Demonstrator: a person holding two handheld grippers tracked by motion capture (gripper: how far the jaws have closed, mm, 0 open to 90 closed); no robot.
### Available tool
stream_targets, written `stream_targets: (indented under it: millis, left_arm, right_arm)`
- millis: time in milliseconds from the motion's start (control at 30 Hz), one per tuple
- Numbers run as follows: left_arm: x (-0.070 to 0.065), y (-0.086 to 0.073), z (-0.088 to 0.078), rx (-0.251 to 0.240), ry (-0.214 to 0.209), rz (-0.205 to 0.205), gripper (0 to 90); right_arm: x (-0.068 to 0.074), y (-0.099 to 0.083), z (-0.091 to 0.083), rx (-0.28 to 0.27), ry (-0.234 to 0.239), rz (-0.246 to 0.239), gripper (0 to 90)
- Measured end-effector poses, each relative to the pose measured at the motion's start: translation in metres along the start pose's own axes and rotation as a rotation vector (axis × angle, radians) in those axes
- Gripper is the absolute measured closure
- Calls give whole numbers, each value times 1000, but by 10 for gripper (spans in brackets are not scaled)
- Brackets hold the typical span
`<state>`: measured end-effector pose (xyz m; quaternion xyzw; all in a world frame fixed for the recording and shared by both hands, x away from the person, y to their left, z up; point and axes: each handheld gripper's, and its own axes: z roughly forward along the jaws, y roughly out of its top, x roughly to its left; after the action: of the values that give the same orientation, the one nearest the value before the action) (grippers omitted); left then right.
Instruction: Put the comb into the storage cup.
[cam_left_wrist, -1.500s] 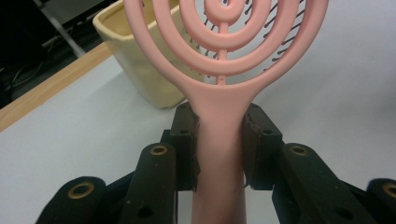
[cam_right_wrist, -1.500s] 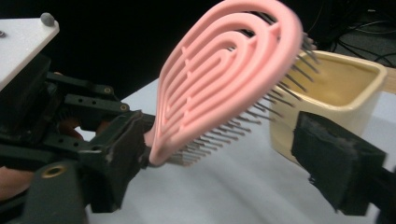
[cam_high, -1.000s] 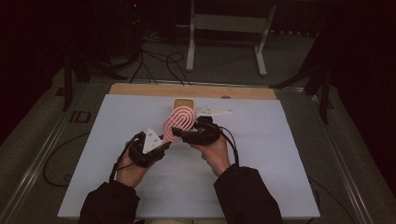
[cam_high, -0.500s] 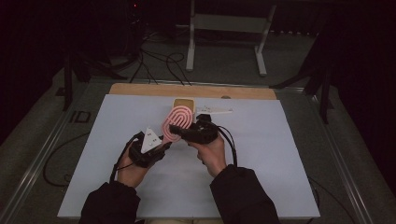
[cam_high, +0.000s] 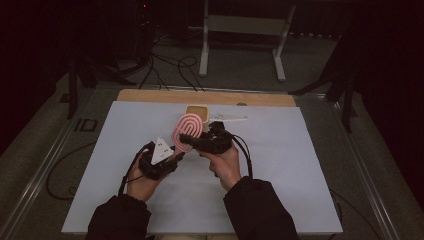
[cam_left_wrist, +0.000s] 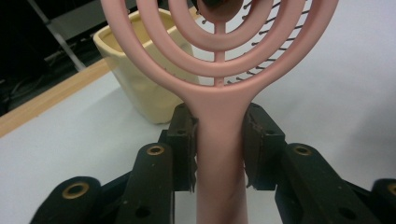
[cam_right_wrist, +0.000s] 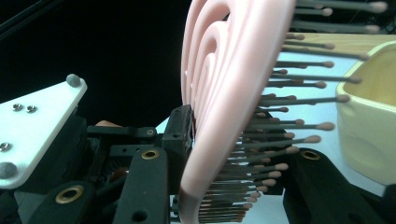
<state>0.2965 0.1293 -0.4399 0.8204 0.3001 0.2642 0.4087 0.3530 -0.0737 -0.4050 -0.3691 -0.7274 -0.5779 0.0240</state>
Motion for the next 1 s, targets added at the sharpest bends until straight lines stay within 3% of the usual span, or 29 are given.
stream_targets:
  millis: [100,267,500,667,833,1000]
  left_arm:
    - [1,-1,1,2,20,-16,582]
    - [6,-3,0,-35,13,-90,415]
    - [9,-6,-5,-76,21,-135,199]
    - [14,-9,-7,-70,-20,-176,1]
    - [21,-15,-18,-120,0,-203,0]
    - [26,-33,-31,-129,28,-222,0]
  right_arm:
    - [1,1,0,-4,-5,1,636]
    - [3,2,0,-16,-4,-2,636]
    - [2,3,-1,-37,-9,1,636]
    - [-1,3,-1,-35,-5,8,636]
    - [-3,4,-4,-36,-11,11,636]
    - [-4,6,-8,-49,-17,7,637]
